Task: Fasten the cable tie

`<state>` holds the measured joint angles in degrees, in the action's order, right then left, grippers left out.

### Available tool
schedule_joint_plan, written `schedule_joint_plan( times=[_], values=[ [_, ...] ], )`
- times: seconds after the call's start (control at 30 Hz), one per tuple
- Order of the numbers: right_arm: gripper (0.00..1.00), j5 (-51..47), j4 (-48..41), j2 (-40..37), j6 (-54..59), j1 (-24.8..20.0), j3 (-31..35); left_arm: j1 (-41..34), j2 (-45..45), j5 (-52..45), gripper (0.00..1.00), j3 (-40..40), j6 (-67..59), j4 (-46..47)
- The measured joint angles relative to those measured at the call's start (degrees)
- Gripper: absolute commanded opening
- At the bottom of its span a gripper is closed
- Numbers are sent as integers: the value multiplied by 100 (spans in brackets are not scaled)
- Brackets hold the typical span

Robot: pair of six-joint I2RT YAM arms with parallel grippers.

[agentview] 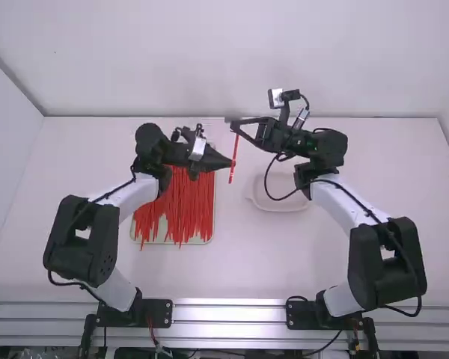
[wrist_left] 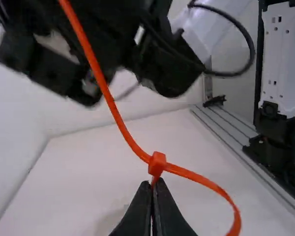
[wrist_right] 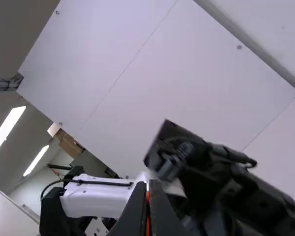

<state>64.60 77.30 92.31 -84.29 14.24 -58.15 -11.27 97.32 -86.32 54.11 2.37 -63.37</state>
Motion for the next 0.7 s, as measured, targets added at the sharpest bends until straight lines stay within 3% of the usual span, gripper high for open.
schedule_joint_plan(
  times=[0.47, 0.5, 0.53, 0.7],
  values=[
    [1, 293, 13, 0, -155, -90, -476, 0, 0, 85, 2, -944, 232, -1303],
    [9, 299, 13, 0, -173, -90, -492, 0, 0, 81, 2, -944, 306, -1399],
    [25, 275, 35, 0, -201, -90, -518, 0, 0, 39, 2, -946, 417, -1530],
    [36, 313, 164, -2, -238, -94, -682, 0, 2, -125, 2, -1051, 793, -2011]
  ],
)
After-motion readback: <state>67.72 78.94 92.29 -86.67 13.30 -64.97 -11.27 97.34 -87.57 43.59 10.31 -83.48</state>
